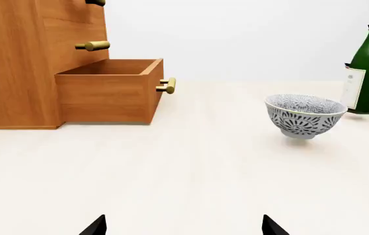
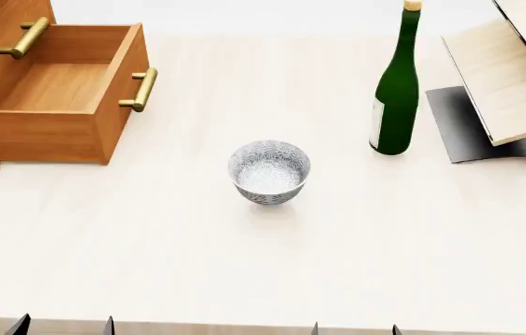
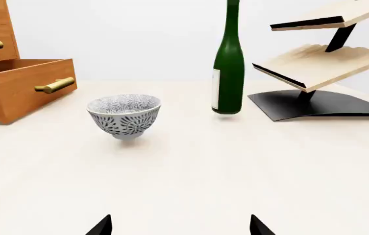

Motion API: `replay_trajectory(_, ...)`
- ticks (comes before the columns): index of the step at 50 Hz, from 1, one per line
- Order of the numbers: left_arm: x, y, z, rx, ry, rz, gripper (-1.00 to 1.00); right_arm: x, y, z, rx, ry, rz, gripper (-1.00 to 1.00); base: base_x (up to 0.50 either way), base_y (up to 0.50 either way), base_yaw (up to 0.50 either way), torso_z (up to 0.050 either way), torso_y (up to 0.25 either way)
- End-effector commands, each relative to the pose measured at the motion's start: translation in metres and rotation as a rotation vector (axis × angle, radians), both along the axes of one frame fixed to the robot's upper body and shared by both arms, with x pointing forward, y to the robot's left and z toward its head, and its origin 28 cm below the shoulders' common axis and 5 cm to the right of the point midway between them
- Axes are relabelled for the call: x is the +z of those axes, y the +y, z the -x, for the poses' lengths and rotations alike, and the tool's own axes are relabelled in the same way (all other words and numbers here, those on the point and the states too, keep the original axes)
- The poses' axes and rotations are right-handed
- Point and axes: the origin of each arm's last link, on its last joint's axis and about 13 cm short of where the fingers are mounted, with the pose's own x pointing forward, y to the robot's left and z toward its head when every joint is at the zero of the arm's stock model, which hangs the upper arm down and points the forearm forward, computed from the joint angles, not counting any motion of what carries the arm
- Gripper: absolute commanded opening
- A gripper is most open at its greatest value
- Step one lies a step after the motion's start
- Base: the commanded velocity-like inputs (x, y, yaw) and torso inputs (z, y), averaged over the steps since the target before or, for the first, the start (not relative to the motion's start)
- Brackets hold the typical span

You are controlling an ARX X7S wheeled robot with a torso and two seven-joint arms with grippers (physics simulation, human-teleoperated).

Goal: Put the bowl in the bottom drawer of the cabinet and close it.

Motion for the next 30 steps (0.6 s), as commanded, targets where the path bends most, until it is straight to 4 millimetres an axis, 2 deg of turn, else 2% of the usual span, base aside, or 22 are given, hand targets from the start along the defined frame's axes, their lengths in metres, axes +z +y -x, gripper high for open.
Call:
replay_trajectory(1, 0.001, 0.0, 0.0, 0.002, 0.0, 0.001, 1.0, 0.001, 0.0, 0.001, -0.003, -0.003, -0.008, 1.0, 0.0, 0.0, 0.0, 0.0, 0.0)
replay_trajectory(19, 0.002, 0.001, 0.001, 0.012, 0.005, 0.026, 1.0, 0.001, 0.002, 0.001, 0.007, 0.01, 0.009, 1.0, 0.0, 0.0, 0.0, 0.0, 0.0)
replay_trajectory(23, 0.012, 0.003, 0.005, 0.013, -0.02, 0.029, 1.0, 0.004, 0.001, 0.002, 0.002, 0.021, -0.006, 1.0, 0.0, 0.0, 0.0, 0.0, 0.0)
replay_trajectory(24, 0.021, 0.003, 0.008, 0.017, -0.043, 0.051, 1.0, 0.005, 0.002, 0.003, 0.007, 0.027, -0.008, 1.0, 0.0, 0.0, 0.0, 0.0, 0.0)
replay_trajectory(27, 0.031, 0.001, 0.013, 0.008, -0.065, 0.047, 1.0, 0.009, 0.001, 0.002, -0.009, 0.039, -0.011, 1.0, 0.0, 0.0, 0.0, 0.0, 0.0)
replay_trajectory(30, 0.046, 0.002, 0.022, 0.0, -0.095, 0.054, 1.0, 0.021, -0.002, 0.001, -0.014, 0.062, -0.022, 1.0, 0.0, 0.0, 0.0, 0.0, 0.0)
